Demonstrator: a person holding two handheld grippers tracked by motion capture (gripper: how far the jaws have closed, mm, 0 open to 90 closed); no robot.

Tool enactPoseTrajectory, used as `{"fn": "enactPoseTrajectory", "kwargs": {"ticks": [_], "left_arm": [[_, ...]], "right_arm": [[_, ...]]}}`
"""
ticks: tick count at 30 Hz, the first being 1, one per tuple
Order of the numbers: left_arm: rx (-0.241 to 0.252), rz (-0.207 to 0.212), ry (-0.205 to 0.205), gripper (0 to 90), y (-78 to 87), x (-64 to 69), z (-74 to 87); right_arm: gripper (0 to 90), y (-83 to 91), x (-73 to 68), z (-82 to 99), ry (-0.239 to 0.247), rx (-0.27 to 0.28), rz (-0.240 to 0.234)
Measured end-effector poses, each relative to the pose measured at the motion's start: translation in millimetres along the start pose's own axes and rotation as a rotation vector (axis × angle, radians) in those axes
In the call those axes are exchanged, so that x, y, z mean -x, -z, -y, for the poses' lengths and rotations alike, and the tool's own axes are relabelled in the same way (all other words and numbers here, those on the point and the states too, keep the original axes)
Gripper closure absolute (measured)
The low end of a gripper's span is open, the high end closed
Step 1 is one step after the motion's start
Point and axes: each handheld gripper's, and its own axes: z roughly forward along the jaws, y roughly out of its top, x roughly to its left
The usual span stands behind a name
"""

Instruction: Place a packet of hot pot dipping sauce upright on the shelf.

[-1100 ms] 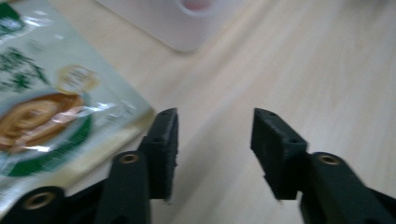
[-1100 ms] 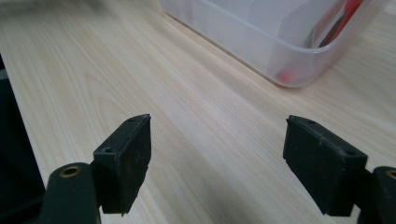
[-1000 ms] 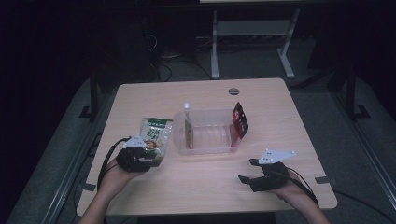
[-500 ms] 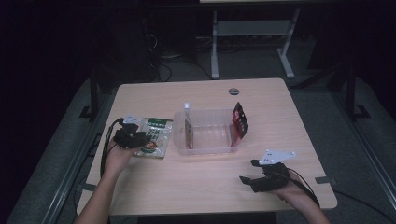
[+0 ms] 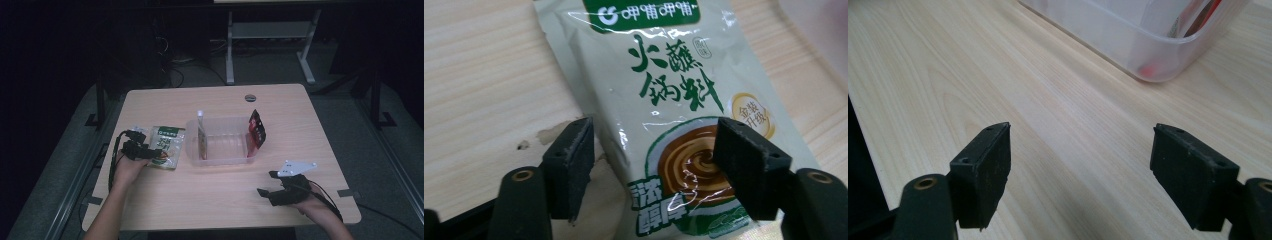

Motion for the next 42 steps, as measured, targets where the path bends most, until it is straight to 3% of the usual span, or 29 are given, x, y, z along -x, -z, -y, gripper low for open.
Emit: {"fn": "enactPoseTrajectory", "kwargs": {"ticks": [2, 4, 9, 18, 21, 27, 28, 32, 38, 42], "left_arm": [[-0.02, 0.021, 0.003, 26.8, -2.5, 2.0, 0.1], [-0.015, 0.01, -0.002, 24.0, -4.0, 5.4, 1.3], [-0.01, -0.002, 0.003, 26.3, -4.2, 7.4, 4.1], [-0.021, -0.044, -0.03, 42.9, -2.4, 13.1, 4.0], [-0.019, -0.049, -0.027, 53.8, -1.2, 11.0, 4.3], [-0.006, -0.024, -0.008, 67.9, 0.6, 3.7, 6.1], [-0.004, -0.021, -0.01, 73.5, 0.6, 3.4, 6.3], [0.005, 0.006, -0.02, 81.6, 0.1, 1.5, 7.2], [0.022, 0.046, -0.016, 85.6, 0.6, -3.1, 8.5], [0.053, 0.104, 0.002, 89.8, 3.6, -9.4, 10.0]], "right_arm": [[24.0, -0.3, 0.1, 0.4, 0.005, -0.005, 0.004], [24.0, -0.6, -0.1, 0.5, 0.007, -0.009, 0.005], [24.1, -0.9, -0.3, 0.6, 0.016, -0.021, 0.018], [24.2, -1.5, -1.1, 0.3, 0.02, -0.027, 0.029], [24.2, -2.0, -1.0, 0.4, 0.022, -0.03, 0.031], [24.2, -2.5, -1.2, 0.6, 0.026, -0.035, 0.036], [24.2, -2.7, -1.3, 0.5, 0.027, -0.034, 0.035], [24.2, -3.0, -1.5, 0.2, 0.028, -0.035, 0.035], [24.2, -2.9, -1.4, 0.1, 0.031, -0.035, 0.033], [24.2, -2.5, -0.4, 0.5, 0.029, -0.036, 0.035]]}}
